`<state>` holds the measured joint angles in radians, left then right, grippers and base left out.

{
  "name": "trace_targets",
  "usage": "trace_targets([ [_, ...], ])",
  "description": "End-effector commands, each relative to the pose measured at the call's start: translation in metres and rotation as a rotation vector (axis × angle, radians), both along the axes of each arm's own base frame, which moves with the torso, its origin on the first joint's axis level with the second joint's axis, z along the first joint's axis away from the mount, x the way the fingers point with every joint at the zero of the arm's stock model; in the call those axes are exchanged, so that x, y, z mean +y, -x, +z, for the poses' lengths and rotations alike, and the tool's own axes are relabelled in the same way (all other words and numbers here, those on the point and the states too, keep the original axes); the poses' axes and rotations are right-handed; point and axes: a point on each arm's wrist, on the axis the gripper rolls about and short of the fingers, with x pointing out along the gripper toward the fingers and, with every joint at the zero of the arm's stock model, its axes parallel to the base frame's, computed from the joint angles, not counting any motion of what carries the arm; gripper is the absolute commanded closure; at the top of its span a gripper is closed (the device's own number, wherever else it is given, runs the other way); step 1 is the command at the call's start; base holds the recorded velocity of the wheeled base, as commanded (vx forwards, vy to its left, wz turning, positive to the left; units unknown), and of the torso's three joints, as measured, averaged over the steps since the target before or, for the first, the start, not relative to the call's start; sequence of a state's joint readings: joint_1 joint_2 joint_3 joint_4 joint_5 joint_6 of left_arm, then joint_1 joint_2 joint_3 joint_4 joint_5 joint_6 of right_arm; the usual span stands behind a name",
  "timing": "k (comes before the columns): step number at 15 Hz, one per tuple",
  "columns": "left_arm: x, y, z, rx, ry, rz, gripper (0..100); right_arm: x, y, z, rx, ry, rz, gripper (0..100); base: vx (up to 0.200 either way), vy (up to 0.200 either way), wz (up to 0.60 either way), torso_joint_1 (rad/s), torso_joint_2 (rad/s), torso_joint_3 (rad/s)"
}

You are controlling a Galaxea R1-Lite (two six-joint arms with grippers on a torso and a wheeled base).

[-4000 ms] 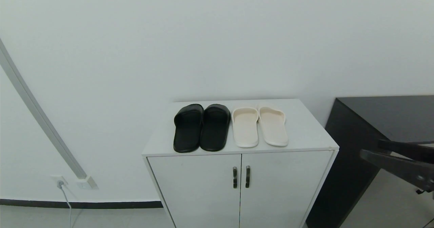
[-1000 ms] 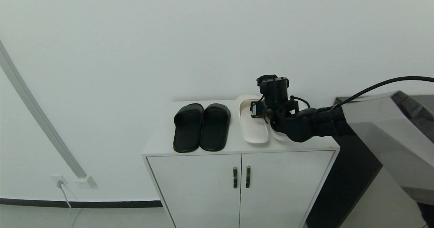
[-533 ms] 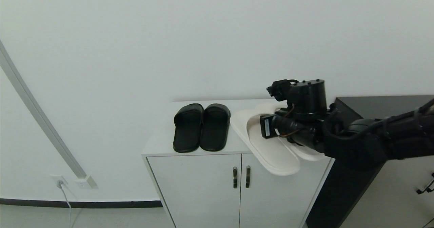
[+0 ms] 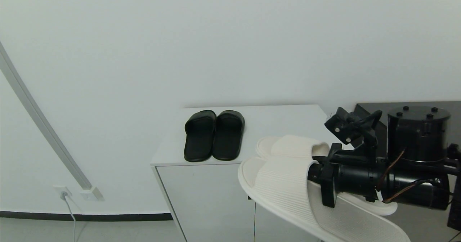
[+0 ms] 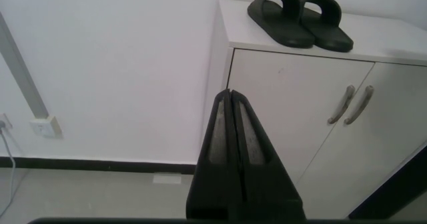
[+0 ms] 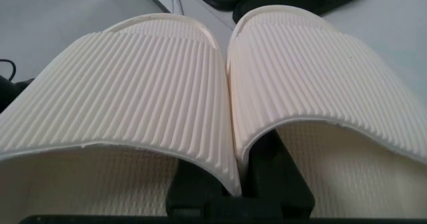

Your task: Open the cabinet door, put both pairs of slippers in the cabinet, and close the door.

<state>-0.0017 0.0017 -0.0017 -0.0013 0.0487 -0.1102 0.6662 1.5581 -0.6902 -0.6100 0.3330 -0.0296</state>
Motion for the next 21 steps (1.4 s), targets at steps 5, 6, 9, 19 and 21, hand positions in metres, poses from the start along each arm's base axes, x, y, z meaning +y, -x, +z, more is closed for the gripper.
trace_targets([
  [5,0.0,0.0,0.0,0.001,0.0,0.001,100,-0.007,0.008,0.006,-0.018,-0.013,0.0,100,0.0,0.0,0.0,0.0,0.0,0.0],
  [6,0.0,0.0,0.0,0.001,0.0,-0.001,100,-0.007,0.008,0.004,-0.013,-0.009,0.0,100,-0.2,0.0,0.0,-0.002,0.0,0.007],
  [9,0.0,0.0,0.0,0.001,0.0,0.002,100,-0.006,0.008,0.0,-0.004,-0.003,0.003,100,-0.133,0.0,0.0,0.003,0.0,0.0],
  [19,0.0,0.0,0.0,0.001,-0.001,0.002,100,-0.008,0.012,-0.01,-0.004,0.039,0.018,100,0.0,0.0,0.0,0.0,0.0,0.0],
  [21,0.0,0.0,0.0,0.001,-0.001,0.002,100,-0.009,0.014,-0.013,0.004,0.046,0.021,100,0.0,0.0,0.0,0.0,0.0,0.0],
])
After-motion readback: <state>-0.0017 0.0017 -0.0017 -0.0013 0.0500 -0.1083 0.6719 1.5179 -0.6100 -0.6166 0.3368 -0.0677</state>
